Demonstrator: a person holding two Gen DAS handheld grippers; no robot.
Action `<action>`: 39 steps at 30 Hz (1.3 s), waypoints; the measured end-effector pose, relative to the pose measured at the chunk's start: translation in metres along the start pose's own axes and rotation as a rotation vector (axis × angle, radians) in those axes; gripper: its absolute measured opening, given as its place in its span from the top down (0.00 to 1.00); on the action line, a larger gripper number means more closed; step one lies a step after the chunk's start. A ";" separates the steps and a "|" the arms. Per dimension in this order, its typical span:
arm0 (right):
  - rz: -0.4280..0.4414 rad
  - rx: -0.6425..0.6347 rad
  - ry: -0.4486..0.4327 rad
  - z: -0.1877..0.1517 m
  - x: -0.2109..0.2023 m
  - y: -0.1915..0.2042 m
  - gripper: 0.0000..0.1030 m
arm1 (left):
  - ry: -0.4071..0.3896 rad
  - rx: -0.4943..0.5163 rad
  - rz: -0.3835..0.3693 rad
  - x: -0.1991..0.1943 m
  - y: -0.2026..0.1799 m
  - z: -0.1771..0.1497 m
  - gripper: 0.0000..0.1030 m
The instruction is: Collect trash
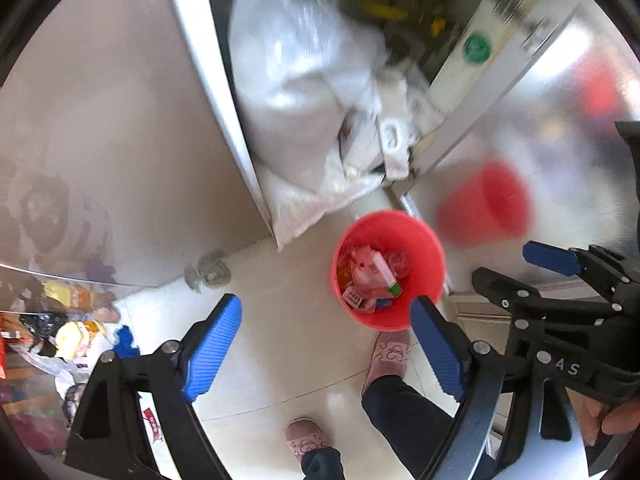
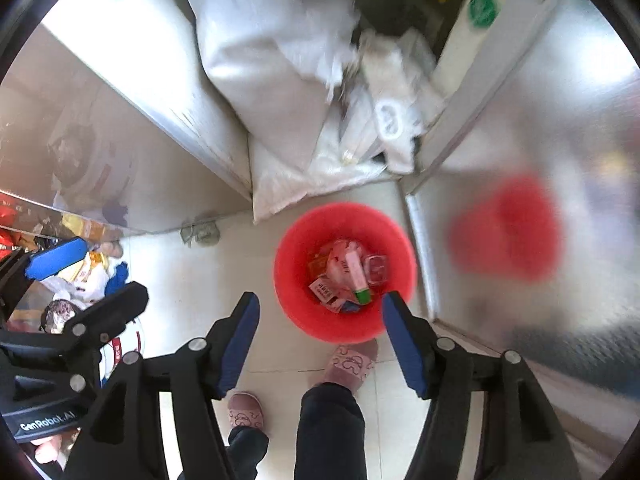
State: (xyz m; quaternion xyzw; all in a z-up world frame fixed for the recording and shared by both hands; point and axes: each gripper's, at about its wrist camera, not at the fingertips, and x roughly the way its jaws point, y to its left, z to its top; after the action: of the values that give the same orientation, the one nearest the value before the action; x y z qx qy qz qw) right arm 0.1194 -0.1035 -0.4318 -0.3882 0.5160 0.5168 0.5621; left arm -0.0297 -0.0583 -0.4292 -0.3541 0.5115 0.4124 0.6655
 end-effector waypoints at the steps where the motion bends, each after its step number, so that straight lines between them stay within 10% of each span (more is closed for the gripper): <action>1: -0.003 0.004 -0.020 -0.002 -0.021 0.004 0.40 | -0.025 0.002 -0.007 -0.022 0.000 -0.001 0.18; 17: -0.218 0.079 -0.464 -0.071 -0.337 0.077 0.11 | -0.448 0.132 -0.044 -0.341 -0.005 -0.035 0.16; 39: -0.409 0.177 -0.709 -0.140 -0.476 0.078 0.01 | -0.671 0.245 -0.108 -0.508 -0.051 -0.080 0.01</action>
State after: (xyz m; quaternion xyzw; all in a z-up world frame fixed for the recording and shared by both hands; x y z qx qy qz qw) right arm 0.0494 -0.3126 0.0199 -0.2308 0.2452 0.4498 0.8272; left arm -0.0840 -0.2457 0.0498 -0.1431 0.2909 0.4057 0.8546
